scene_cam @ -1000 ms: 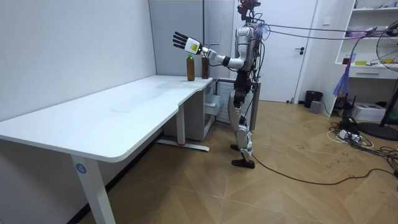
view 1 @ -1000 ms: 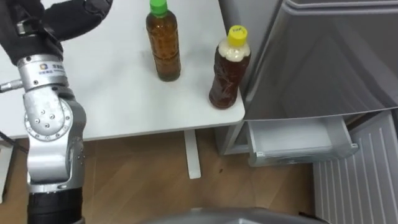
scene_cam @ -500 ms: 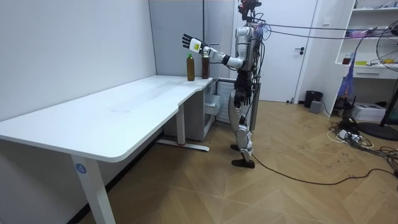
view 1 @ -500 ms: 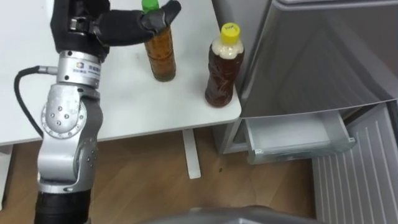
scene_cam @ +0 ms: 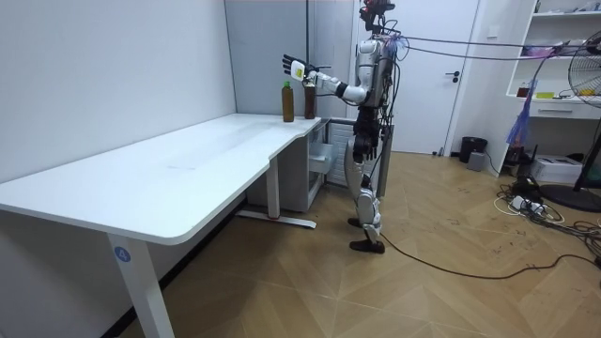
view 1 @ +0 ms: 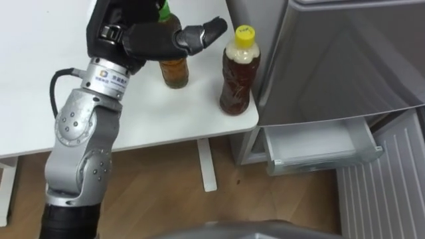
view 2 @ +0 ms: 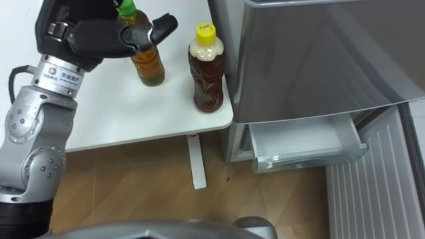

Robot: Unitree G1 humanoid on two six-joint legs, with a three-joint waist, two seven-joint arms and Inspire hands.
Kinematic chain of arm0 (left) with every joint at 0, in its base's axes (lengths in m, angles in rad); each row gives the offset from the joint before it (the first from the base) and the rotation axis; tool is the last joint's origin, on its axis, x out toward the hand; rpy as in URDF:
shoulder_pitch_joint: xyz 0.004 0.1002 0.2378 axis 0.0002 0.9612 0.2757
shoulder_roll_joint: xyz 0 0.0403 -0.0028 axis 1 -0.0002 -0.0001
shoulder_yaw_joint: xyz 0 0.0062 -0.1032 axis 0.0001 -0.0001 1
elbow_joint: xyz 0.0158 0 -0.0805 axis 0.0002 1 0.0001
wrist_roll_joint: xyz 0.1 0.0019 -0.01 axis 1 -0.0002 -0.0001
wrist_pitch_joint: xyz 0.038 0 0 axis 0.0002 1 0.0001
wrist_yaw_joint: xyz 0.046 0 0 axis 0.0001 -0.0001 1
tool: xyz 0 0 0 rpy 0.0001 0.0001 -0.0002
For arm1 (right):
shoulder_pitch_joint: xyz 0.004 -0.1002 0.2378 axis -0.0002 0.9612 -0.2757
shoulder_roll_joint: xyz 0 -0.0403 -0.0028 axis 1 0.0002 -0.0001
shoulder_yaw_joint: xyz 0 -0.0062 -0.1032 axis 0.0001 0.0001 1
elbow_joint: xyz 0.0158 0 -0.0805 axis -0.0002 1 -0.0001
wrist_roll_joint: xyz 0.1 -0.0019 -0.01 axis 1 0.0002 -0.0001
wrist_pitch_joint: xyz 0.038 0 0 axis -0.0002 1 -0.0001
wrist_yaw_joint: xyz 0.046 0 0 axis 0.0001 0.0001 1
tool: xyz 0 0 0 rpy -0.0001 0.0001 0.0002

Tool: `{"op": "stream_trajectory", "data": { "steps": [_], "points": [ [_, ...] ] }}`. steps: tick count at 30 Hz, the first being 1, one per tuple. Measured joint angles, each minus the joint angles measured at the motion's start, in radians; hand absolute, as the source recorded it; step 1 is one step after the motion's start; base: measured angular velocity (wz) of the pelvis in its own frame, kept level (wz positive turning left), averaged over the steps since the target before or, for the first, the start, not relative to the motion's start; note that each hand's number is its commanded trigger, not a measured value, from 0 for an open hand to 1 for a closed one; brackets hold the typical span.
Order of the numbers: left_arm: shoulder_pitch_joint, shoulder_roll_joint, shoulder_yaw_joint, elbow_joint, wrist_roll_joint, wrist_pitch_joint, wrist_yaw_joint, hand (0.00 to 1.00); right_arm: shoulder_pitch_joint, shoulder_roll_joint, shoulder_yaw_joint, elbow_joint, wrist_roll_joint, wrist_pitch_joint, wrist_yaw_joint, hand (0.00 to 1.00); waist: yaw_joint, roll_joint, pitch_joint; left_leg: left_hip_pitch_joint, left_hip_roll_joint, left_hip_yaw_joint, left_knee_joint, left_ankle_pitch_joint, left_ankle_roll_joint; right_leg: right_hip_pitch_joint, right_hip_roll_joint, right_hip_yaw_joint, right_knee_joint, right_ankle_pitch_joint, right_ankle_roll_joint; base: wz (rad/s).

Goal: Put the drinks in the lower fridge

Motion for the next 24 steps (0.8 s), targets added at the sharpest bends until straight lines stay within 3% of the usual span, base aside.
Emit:
{"op": "stream_trajectory", "data": {
  "steps": [24],
  "points": [
    [0.001,0.0,-0.036,0.071,0.0,0.032,-0.037,0.0,-0.021,0.002,0.0,-0.001,0.001,0.019,0.021,0.0,-0.001,0.001,0.0007,-0.001,0.009,0.024,0.0,0.0,0.0,-0.004,0.003,0.004,0.002,-0.001,-0.002,0.0]
  ]
}}
